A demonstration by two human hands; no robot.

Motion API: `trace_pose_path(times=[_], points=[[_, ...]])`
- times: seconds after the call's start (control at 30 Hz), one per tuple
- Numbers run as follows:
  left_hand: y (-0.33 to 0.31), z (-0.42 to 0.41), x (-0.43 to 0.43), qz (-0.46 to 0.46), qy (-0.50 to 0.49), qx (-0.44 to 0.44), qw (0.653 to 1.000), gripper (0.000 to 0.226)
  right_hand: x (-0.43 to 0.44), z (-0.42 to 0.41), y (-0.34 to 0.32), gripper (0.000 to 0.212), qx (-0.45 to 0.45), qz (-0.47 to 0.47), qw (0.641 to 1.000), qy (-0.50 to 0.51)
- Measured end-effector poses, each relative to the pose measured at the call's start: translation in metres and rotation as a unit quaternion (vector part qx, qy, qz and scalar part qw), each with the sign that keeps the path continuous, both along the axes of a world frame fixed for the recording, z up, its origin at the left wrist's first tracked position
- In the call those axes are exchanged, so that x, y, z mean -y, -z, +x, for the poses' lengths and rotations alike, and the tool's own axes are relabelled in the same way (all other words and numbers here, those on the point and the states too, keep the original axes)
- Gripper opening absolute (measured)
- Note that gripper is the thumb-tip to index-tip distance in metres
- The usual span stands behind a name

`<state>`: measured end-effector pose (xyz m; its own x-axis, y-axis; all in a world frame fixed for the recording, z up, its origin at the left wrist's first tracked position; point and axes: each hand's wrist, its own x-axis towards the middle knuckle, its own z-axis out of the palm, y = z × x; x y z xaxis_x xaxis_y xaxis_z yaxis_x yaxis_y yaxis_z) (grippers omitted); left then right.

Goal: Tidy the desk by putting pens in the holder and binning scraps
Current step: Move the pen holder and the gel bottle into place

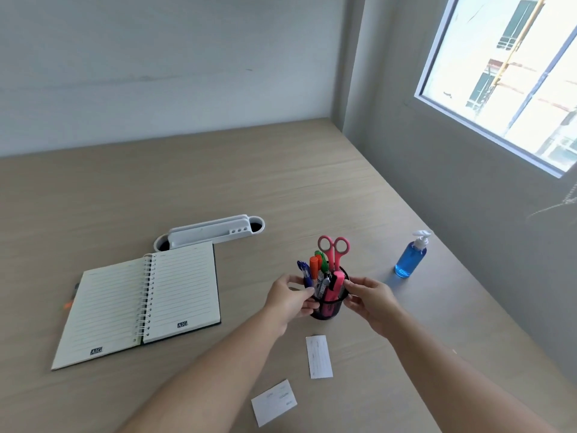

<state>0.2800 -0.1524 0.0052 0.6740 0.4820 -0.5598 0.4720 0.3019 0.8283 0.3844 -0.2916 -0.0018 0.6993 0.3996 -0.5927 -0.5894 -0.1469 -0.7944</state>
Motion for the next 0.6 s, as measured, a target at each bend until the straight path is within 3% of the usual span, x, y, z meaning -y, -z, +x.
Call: trace_pose_path(times=[0.33,0.6], points=[[0.001,-0.008,-0.107,0.040,-0.157,0.001,0.987,0.012,-0.139,0.005,-0.002,0.006,0.068,-0.032,0.992,-0.099],[0.008,0.012,-0.172,0.066,-0.226,0.004,0.972,0.014,-0.216,0.021,-0.005,0.006,0.092,-0.036,0.987,-0.125]])
